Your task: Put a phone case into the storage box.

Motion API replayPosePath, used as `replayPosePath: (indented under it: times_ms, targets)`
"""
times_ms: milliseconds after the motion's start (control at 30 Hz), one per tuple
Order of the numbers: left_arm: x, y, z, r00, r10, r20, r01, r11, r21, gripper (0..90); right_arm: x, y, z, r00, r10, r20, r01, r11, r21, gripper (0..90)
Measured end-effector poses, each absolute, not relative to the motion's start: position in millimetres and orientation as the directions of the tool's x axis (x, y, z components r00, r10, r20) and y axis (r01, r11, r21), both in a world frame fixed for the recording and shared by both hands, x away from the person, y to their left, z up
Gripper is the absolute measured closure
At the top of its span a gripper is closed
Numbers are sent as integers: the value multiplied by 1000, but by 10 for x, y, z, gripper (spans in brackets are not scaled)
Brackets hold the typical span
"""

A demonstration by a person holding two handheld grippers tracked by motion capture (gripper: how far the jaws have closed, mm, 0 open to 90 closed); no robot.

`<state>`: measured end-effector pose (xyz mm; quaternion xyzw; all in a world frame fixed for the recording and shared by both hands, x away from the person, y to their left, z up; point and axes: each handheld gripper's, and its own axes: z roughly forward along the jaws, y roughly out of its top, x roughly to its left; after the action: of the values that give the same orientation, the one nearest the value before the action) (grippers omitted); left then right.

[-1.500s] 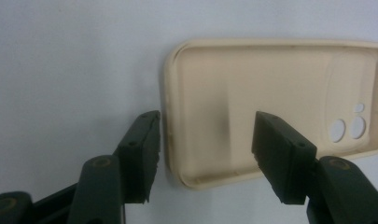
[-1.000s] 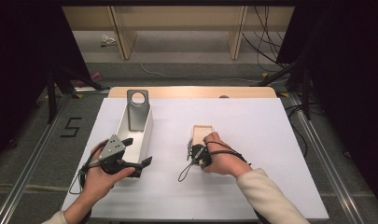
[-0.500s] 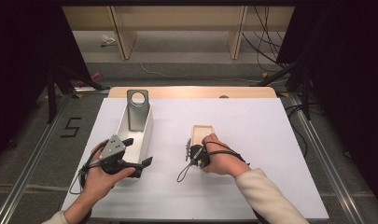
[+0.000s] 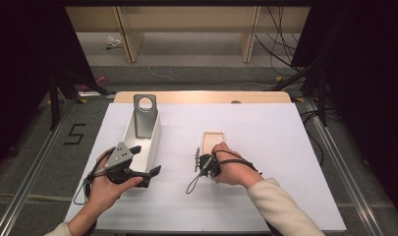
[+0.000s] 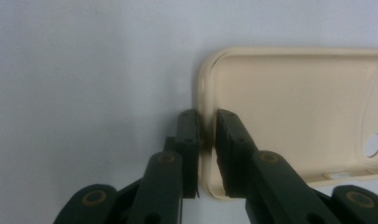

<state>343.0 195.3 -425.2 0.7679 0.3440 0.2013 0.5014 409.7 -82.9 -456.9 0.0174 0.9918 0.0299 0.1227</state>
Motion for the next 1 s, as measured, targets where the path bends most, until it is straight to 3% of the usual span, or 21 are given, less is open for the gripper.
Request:
replayPosePath:
  times_ms: [1000]
  targets:
    - [3429, 1952, -4250, 683, 730, -36, 326, -260, 909, 29, 4099, -890, -4558, -974, 25, -224, 3, 995, 101, 864]
